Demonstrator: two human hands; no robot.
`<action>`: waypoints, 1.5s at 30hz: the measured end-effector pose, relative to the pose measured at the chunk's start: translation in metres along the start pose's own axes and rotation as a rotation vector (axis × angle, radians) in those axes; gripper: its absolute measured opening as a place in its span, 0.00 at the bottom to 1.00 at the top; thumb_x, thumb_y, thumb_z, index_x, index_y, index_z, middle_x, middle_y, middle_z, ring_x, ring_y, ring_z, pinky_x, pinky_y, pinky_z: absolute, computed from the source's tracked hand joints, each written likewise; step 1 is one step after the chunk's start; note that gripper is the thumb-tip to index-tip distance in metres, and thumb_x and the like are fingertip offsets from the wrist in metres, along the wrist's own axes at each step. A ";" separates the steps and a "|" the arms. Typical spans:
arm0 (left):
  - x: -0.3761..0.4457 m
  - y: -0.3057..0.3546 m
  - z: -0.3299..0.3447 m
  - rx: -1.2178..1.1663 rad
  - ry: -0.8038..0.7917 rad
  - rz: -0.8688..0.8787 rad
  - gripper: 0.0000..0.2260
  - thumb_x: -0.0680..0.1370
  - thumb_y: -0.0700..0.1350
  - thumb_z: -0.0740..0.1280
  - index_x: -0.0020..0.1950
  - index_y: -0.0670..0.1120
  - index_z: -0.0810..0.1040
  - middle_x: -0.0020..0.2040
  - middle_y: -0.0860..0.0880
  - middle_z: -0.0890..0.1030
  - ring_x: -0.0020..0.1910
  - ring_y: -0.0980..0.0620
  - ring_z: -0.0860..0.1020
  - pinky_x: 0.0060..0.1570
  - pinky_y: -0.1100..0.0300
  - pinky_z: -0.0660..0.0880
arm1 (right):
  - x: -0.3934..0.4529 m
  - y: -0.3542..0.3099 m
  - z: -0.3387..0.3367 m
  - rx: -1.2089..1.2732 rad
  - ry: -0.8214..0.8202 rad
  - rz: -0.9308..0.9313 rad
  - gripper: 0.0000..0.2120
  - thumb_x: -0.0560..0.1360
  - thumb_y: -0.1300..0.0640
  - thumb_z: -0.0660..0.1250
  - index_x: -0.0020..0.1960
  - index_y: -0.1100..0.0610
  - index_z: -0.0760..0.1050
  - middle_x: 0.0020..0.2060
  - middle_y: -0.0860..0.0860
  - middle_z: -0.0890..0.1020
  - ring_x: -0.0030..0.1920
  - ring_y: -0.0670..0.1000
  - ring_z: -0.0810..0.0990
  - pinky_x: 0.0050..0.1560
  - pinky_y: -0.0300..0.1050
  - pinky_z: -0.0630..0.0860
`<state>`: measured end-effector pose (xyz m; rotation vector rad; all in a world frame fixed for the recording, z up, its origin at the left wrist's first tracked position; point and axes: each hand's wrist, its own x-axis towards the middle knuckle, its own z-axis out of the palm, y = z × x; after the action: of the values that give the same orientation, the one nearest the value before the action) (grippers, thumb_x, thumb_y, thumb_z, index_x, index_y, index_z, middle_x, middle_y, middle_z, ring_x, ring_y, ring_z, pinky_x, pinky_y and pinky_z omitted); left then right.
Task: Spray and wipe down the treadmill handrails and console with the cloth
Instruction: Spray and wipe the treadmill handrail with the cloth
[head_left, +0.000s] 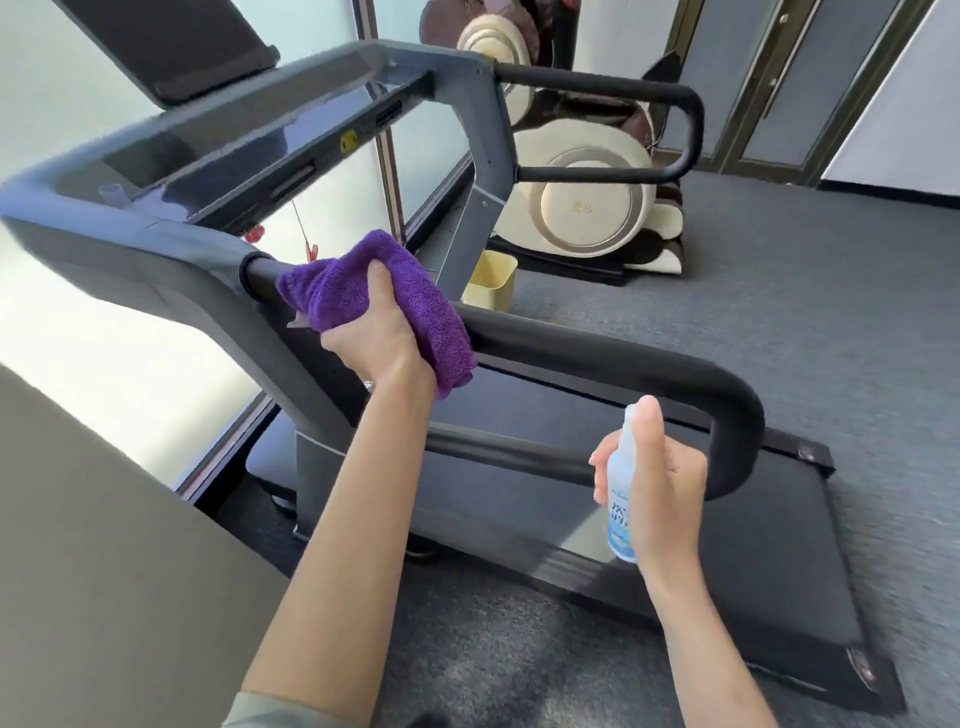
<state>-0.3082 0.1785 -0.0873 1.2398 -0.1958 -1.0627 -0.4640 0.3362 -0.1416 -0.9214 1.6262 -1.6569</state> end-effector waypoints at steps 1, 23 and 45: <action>-0.012 -0.007 0.003 0.008 -0.002 0.002 0.33 0.70 0.54 0.76 0.68 0.45 0.66 0.48 0.54 0.75 0.42 0.57 0.77 0.36 0.64 0.74 | 0.004 -0.001 -0.009 -0.008 -0.034 -0.005 0.40 0.67 0.29 0.58 0.27 0.69 0.71 0.18 0.52 0.72 0.23 0.47 0.72 0.30 0.37 0.72; -0.196 -0.132 0.068 0.201 0.105 0.092 0.35 0.57 0.59 0.77 0.58 0.49 0.68 0.55 0.44 0.80 0.51 0.44 0.81 0.55 0.47 0.79 | 0.129 -0.043 -0.185 -0.075 -0.623 -0.069 0.41 0.65 0.22 0.56 0.28 0.62 0.72 0.18 0.50 0.72 0.22 0.51 0.71 0.37 0.47 0.72; -0.261 -0.260 0.096 0.388 0.604 0.502 0.31 0.59 0.72 0.63 0.50 0.50 0.70 0.40 0.59 0.77 0.42 0.51 0.78 0.45 0.58 0.71 | 0.227 -0.004 -0.224 -0.017 -1.048 -0.048 0.36 0.67 0.23 0.58 0.22 0.55 0.72 0.19 0.52 0.73 0.21 0.50 0.72 0.34 0.44 0.71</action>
<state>-0.6522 0.3234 -0.1626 1.6910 -0.2335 -0.1939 -0.7755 0.2725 -0.1242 -1.4923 0.8779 -0.8742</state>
